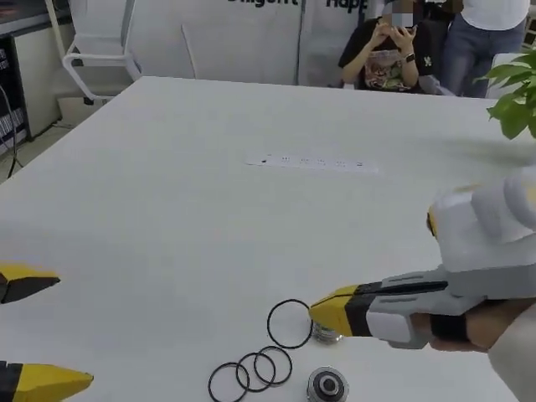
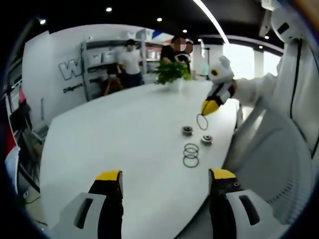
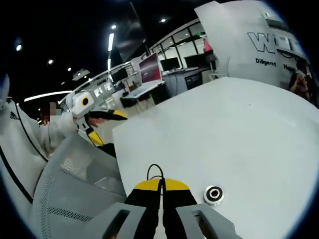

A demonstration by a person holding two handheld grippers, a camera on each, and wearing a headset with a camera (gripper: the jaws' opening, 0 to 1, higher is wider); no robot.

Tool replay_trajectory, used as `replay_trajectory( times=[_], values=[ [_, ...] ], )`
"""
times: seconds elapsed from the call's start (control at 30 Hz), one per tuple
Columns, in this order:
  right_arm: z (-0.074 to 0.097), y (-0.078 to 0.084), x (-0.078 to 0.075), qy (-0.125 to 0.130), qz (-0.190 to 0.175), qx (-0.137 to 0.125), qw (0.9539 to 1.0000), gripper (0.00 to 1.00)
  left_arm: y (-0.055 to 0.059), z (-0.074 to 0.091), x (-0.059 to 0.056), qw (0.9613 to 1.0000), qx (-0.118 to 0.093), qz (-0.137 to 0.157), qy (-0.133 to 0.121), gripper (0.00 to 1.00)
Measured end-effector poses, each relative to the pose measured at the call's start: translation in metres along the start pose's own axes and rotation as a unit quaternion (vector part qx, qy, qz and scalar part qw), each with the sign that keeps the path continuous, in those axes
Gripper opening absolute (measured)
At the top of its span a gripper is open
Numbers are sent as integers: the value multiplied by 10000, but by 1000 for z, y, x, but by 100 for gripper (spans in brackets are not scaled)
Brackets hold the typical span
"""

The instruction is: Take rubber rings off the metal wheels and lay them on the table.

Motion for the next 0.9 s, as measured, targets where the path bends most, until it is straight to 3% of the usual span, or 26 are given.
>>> replay_trajectory(
  times=[0.5,0.77,0.9],
  values=[
    [-37,24,-3,4,79,760,9971,0,9,12,-5,9995,-27,194,-231,68],
    [-48,34,-6,-9,-50,889,9960,0,11,9,-12,9994,-12,302,-176,67],
    [-53,43,-9,83,102,1041,9945,0,10,8,-15,9994,-2,315,-168,67]
  ],
)
Point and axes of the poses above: the centre of the closed fingertips' face, and the gripper's own axes: z roughly backward along the fingers, x roughly to its left, y roughly out of its underside, the point moved 1 cm from there along z, roughly backward along the fingers, and after that the axes turned 11 degrees about -z, right-handed, at the moved point
